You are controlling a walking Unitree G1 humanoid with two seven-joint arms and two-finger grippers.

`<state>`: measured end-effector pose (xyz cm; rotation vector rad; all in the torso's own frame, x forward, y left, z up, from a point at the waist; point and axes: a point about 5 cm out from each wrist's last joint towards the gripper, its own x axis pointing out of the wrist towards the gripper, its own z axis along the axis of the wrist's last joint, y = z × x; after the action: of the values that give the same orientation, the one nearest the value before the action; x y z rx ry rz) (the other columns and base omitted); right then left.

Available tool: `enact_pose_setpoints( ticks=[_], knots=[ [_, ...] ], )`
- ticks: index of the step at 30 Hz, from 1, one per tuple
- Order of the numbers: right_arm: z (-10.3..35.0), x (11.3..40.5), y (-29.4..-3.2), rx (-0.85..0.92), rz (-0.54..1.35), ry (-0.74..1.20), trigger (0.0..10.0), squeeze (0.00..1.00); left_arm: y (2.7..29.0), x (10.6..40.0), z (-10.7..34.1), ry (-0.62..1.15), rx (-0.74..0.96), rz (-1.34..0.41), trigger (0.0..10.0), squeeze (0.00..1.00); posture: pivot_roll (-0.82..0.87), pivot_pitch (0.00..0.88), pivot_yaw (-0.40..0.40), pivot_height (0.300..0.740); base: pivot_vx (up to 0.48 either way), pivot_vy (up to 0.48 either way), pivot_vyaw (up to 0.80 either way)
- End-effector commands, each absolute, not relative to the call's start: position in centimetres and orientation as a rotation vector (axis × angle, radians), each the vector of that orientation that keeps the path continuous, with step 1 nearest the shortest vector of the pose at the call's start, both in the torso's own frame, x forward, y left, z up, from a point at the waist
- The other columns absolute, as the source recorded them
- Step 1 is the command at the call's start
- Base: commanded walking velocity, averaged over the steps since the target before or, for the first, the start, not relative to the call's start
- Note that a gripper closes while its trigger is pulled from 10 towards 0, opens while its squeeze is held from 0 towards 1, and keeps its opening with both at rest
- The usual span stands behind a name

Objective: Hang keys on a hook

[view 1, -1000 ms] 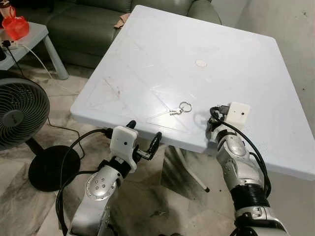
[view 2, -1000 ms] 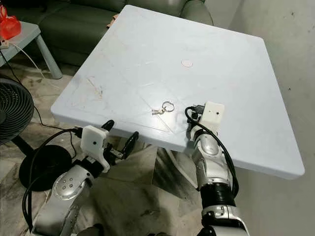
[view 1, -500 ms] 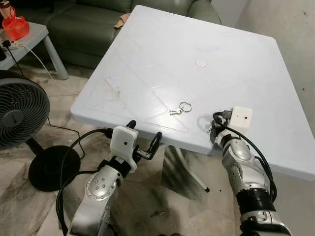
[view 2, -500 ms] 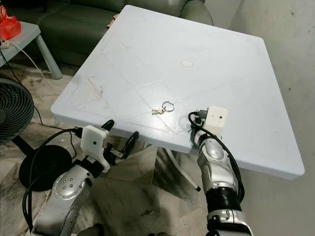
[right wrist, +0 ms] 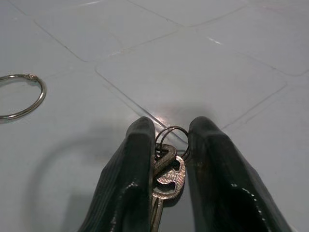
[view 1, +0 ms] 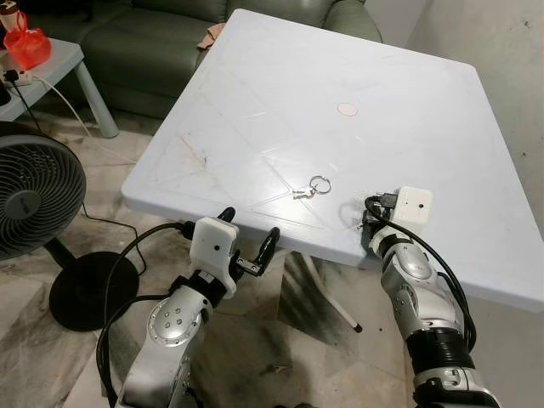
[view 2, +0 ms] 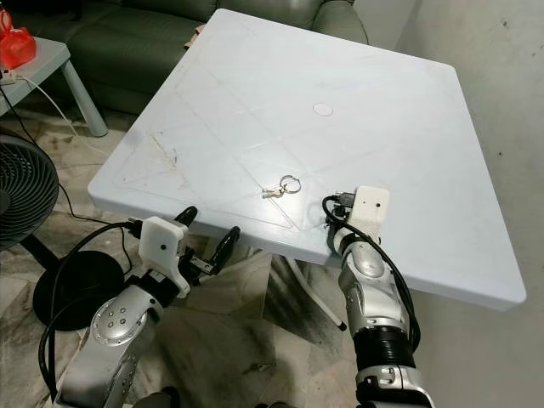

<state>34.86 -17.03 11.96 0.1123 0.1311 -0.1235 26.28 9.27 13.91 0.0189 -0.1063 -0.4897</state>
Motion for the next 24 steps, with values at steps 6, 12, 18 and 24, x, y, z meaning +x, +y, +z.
enact_pose_setpoints(
  ticks=[6,12,18,24],
  knots=[
    [12.2,34.7,-17.7,0.106,-0.157,0.116,0.0,0.00,8.9,26.1,13.8,-0.106,0.024,-0.499,10.0,0.00,0.11,0.184,-0.128,0.740,0.000,0.000,0.00],
    [12.3,34.7,-18.0,0.112,-0.169,0.108,0.0,0.00,8.8,26.2,13.8,-0.107,0.022,-0.498,10.0,0.00,0.11,0.186,-0.128,0.740,0.000,0.000,0.00],
    [13.1,34.8,-18.0,0.137,-0.168,0.063,0.0,0.00,8.7,26.4,13.8,-0.113,0.022,-0.500,10.0,0.00,0.10,0.172,-0.125,0.740,0.000,0.000,0.00],
    [14.5,35.0,-17.8,0.184,-0.145,-0.002,0.0,0.00,8.7,26.7,13.9,-0.117,0.024,-0.496,10.0,0.00,0.10,0.169,-0.125,0.740,0.000,0.000,0.00]
  ],
)
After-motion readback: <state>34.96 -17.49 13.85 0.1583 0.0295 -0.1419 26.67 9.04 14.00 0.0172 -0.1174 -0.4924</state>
